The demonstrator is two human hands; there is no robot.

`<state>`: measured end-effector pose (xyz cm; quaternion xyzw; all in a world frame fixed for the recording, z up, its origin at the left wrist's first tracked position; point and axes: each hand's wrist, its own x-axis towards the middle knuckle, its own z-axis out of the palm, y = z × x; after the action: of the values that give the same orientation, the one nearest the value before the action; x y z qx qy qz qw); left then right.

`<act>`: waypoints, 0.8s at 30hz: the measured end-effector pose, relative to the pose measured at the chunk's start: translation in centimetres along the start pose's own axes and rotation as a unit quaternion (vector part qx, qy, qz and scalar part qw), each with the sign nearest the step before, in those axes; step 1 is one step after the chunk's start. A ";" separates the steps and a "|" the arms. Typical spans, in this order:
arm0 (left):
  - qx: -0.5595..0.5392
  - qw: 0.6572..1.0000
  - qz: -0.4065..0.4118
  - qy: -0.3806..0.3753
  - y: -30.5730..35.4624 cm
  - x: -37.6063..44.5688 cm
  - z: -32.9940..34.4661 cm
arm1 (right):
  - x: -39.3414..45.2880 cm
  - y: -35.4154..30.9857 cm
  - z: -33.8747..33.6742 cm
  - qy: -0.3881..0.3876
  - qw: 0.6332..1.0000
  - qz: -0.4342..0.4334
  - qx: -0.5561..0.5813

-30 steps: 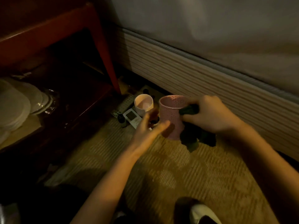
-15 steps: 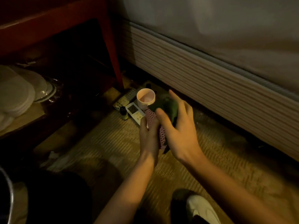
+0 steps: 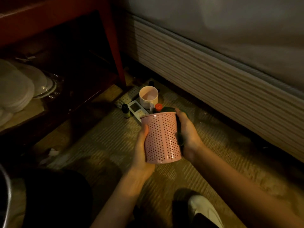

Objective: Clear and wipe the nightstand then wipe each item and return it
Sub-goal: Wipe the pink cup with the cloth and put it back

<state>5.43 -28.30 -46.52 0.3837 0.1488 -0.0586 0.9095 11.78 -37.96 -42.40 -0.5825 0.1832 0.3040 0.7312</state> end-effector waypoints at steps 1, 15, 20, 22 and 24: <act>0.031 0.999 -0.002 0.015 0.6 0.0 0.1 | -0.1 0.2 -0.2 0.015 1.000 -0.004 0.014; 0.016 0.995 0.074 0.059 0.4 0.9 2.0 | -3.2 1.6 1.3 0.046 0.792 -0.425 -0.436; 0.022 0.992 0.075 0.101 1.3 0.4 1.6 | -2.7 0.1 1.1 -0.027 0.858 -0.399 -0.321; 0.020 0.995 0.048 0.091 1.0 0.6 1.1 | -2.4 -0.4 1.1 -0.056 0.906 -0.351 -0.230; -0.029 0.996 0.023 0.078 1.2 0.4 0.9 | -2.2 -0.9 1.0 -0.081 0.943 -0.295 -0.131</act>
<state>6.25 -28.13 -45.23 0.3640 0.2119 -0.0038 0.9070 10.68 -37.61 -40.13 -0.6745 -0.0976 0.1418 0.7179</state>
